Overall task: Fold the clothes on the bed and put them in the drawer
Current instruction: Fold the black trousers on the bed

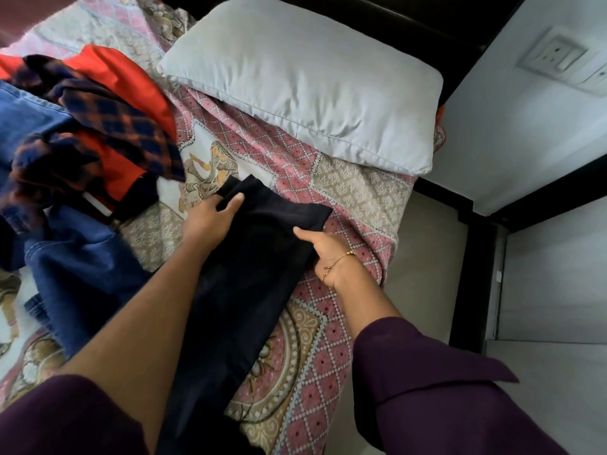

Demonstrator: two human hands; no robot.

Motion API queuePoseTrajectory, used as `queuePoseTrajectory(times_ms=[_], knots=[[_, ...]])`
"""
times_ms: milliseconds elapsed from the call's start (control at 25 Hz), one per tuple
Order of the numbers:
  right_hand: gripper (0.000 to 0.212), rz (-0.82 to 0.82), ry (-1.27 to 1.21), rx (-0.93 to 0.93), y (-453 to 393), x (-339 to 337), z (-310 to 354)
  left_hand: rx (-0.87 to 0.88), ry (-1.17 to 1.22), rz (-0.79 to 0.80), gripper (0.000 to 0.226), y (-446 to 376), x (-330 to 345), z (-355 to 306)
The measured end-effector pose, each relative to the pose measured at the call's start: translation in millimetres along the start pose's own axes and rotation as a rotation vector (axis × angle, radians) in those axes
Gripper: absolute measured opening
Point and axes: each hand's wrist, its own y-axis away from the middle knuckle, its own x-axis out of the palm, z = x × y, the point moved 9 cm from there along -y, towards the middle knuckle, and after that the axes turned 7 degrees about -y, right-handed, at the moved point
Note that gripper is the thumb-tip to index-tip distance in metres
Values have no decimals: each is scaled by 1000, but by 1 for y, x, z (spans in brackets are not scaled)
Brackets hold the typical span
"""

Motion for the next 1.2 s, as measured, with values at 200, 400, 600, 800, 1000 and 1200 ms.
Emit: queuePoseTrajectory(times_ms=[200,400,600,800,1000,1200], knots=[[15,-344,158,-275,11,-28,23,140,212,-143,13,-11,-11,-15],[32,-459,289,-244,4,-40,19,160,-5,-107,24,-17,-4,-27],[11,-378,129,-266,5,-23,20,94,-124,-126,33,-13,8,-18],[13,-399,95,-212,-2,-26,15,74,-47,-238,21,-14,-9,-25],[27,-474,258,-252,-11,-25,24,176,-230,-194,43,-17,0,-26],[44,-568,142,-269,-10,-36,24,394,-528,-177,39,-3,19,-34]])
